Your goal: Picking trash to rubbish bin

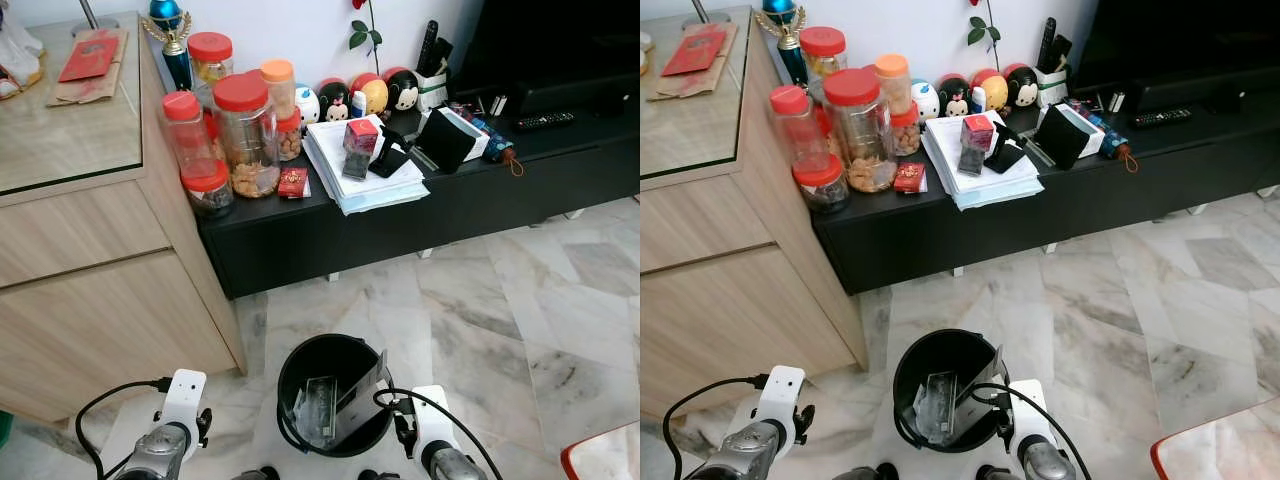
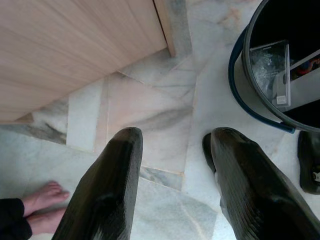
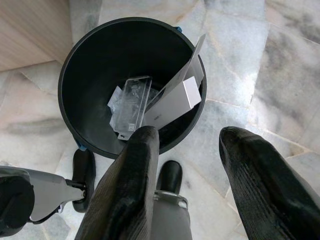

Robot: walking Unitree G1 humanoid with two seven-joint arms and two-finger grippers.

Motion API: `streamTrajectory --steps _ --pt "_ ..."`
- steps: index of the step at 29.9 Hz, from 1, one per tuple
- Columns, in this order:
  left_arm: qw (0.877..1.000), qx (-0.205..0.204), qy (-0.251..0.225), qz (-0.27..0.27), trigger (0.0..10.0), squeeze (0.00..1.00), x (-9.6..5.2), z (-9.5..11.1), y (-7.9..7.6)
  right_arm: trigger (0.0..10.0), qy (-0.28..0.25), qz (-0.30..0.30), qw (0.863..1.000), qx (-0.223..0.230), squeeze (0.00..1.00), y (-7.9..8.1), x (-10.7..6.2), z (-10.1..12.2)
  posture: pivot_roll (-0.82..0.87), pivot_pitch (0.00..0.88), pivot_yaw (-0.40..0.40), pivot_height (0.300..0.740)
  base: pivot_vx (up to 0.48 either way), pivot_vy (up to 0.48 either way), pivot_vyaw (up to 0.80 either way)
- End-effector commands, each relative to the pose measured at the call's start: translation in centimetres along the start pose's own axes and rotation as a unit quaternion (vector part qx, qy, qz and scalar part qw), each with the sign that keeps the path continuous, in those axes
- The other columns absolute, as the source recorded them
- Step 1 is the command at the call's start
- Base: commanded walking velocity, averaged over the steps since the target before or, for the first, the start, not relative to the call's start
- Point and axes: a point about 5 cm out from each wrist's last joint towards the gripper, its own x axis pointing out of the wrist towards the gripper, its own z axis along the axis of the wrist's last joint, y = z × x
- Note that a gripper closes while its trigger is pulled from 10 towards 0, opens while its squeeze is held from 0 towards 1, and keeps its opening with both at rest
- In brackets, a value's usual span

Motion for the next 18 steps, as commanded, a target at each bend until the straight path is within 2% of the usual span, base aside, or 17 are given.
streamTrajectory --steps 1,9,18 --pt "1.0 -0.008 0.015 0.0 10.0 0.0 -0.18 -0.93 0.08 10.0 0.012 -0.001 1.0 0.003 0.0 0.05 -0.2 -0.76 0.11 0.095 0.01 0.74 0.0 0.0 0.0" --pt "1.0 -0.016 0.011 0.0 10.0 0.0 -0.12 -0.72 -0.17 10.0 0.011 0.001 1.0 -0.005 0.0 -0.06 -0.19 -0.69 0.11 0.074 0.0 0.74 0.0 0.0 0.0" --pt "1.0 -0.018 0.011 -0.001 10.0 0.0 -0.15 -0.86 -0.23 10.0 0.011 0.004 1.0 -0.01 0.0 0.02 -0.16 -0.63 0.11 0.063 -0.003 0.74 -0.278 0.0 0.0"
